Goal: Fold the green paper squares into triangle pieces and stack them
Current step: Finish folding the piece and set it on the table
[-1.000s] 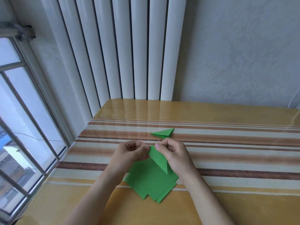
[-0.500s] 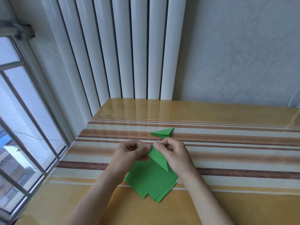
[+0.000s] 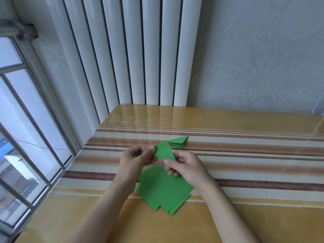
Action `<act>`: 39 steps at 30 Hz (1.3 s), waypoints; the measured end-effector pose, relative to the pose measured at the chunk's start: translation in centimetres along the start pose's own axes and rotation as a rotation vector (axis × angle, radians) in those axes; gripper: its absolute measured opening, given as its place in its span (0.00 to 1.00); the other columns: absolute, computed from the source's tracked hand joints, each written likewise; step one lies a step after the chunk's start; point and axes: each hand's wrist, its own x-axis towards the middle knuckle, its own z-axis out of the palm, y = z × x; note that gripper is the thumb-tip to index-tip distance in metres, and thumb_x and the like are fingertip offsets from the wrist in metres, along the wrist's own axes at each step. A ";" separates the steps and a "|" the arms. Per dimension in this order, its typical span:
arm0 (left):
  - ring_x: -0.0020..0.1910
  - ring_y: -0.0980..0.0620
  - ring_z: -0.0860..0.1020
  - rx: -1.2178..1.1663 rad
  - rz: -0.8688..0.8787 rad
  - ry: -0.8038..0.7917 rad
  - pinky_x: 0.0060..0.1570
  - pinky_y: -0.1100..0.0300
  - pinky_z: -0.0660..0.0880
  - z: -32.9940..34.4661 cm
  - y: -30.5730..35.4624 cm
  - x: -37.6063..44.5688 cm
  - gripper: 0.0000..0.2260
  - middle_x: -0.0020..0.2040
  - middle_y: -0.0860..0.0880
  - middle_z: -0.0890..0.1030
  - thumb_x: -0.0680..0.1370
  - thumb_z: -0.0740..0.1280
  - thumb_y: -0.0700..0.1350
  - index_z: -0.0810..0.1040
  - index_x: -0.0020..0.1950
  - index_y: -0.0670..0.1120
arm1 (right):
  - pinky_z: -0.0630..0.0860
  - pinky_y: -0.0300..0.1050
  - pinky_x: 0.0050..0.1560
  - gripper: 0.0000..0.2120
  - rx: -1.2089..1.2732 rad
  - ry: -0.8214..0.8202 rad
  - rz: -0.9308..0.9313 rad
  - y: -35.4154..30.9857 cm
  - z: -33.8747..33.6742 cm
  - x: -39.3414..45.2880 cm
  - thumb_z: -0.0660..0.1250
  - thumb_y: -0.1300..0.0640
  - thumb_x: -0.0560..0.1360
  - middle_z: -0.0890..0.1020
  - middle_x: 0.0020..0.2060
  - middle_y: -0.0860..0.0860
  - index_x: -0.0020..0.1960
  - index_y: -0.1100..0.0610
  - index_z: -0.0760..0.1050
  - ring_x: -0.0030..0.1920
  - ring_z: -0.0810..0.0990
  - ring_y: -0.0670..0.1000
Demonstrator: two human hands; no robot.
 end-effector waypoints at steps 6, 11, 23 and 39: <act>0.41 0.48 0.85 0.077 0.007 -0.090 0.44 0.63 0.82 0.0 -0.1 -0.1 0.10 0.41 0.39 0.85 0.74 0.76 0.38 0.82 0.51 0.34 | 0.75 0.40 0.39 0.06 0.146 0.150 -0.023 -0.1 -0.6 0.1 0.72 0.60 0.80 0.84 0.35 0.51 0.48 0.63 0.83 0.35 0.80 0.47; 0.45 0.46 0.86 0.181 -0.011 -0.228 0.50 0.59 0.83 0.2 -0.4 -0.4 0.09 0.49 0.35 0.86 0.76 0.75 0.37 0.84 0.55 0.36 | 0.76 0.39 0.38 0.10 0.213 0.200 -0.004 -0.1 -0.6 0.2 0.71 0.59 0.81 0.83 0.33 0.51 0.47 0.67 0.81 0.35 0.80 0.48; 0.43 0.49 0.85 0.322 0.070 -0.222 0.48 0.60 0.82 0.2 -0.4 -0.5 0.05 0.47 0.41 0.88 0.79 0.74 0.38 0.85 0.53 0.40 | 0.75 0.38 0.37 0.08 -0.016 0.152 -0.024 0.1 0.4 0.0 0.72 0.59 0.80 0.86 0.35 0.50 0.47 0.64 0.82 0.35 0.82 0.46; 0.34 0.54 0.82 0.437 0.075 -0.232 0.37 0.65 0.78 -0.1 -0.1 -0.5 0.10 0.38 0.44 0.86 0.74 0.74 0.46 0.85 0.46 0.38 | 0.75 0.44 0.40 0.15 0.050 0.282 0.008 -0.6 0.4 -0.4 0.67 0.54 0.84 0.86 0.36 0.52 0.44 0.63 0.82 0.35 0.82 0.47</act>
